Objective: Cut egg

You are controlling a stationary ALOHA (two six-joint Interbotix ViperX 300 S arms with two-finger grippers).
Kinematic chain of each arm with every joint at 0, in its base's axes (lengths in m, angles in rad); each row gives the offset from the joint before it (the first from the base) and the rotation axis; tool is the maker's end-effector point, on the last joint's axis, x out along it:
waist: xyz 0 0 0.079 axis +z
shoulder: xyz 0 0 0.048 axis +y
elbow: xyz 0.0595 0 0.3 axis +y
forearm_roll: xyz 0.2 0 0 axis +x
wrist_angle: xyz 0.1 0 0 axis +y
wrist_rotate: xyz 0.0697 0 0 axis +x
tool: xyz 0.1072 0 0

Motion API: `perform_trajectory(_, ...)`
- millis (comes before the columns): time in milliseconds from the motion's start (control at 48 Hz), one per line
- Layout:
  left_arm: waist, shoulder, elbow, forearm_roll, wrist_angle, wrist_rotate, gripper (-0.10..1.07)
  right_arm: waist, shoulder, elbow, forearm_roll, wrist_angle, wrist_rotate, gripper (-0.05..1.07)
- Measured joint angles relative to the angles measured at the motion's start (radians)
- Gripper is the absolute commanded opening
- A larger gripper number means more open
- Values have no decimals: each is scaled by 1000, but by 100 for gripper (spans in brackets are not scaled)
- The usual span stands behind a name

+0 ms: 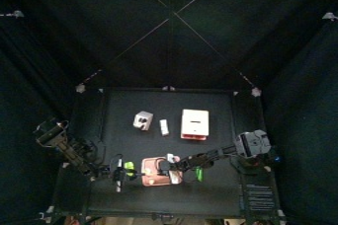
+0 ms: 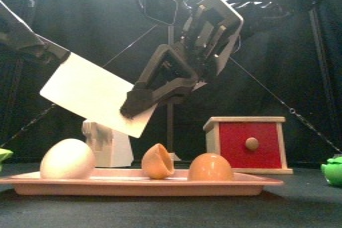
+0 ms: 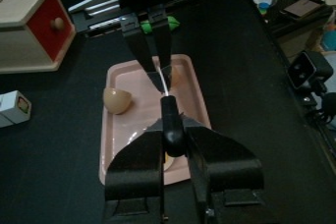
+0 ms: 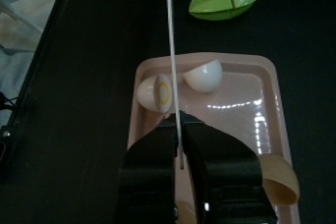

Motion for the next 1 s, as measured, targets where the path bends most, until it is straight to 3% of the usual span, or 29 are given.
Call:
perform_trajectory(417,9,-2,0,17,-2,2,42,-5,-17,9,9,-66,6,99)
perform_trajectory(1000,15,-9,3,17,-3,2,42,-5,-38,25,12,-66,6,100)
